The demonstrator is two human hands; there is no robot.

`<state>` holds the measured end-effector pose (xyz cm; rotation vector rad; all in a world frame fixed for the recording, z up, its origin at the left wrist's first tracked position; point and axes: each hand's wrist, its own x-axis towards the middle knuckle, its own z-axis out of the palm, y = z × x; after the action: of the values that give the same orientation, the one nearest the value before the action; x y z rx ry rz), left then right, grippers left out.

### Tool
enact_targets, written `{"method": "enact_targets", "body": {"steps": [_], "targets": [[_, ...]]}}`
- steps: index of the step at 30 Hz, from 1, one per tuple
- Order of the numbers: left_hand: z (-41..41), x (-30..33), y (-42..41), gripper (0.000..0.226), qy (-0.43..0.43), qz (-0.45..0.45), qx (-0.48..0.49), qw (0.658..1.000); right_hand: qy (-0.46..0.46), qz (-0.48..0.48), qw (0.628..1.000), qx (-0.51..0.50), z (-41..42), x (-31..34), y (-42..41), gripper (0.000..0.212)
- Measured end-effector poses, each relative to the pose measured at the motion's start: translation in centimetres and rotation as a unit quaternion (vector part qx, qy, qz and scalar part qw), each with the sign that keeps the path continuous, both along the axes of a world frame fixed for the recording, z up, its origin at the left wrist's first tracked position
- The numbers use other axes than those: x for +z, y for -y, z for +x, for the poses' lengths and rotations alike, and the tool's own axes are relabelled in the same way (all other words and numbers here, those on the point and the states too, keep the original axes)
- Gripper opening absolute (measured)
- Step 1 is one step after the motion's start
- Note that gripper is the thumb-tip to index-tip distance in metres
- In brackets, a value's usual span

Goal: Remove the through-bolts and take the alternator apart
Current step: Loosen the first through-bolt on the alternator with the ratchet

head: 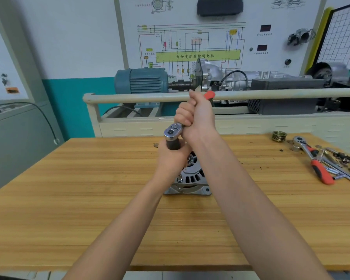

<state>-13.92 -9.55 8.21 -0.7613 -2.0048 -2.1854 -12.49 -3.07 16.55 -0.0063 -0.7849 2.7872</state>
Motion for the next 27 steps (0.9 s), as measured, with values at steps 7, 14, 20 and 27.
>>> {"method": "enact_targets", "body": {"steps": [7,14,20,27], "targets": [[-0.1,0.4,1.4,0.031,-0.054,-0.15,-0.167,0.973,0.035,0.111,0.965,0.234,-0.3,0.8,-1.3,0.055],[-0.1,0.3,0.1,0.033,0.024,-0.008,0.001,1.0,0.008,-0.014,1.0,0.01,-0.5,0.2,0.1,0.045],[-0.2,-0.2,0.4,0.039,-0.026,-0.075,-0.046,0.996,0.03,0.058,0.986,0.156,-0.2,0.7,-0.8,0.048],[-0.5,0.3,0.6,0.041,-0.02,-0.137,-0.085,0.987,0.04,0.05,0.982,0.175,-0.5,0.7,-0.7,0.049]]}}
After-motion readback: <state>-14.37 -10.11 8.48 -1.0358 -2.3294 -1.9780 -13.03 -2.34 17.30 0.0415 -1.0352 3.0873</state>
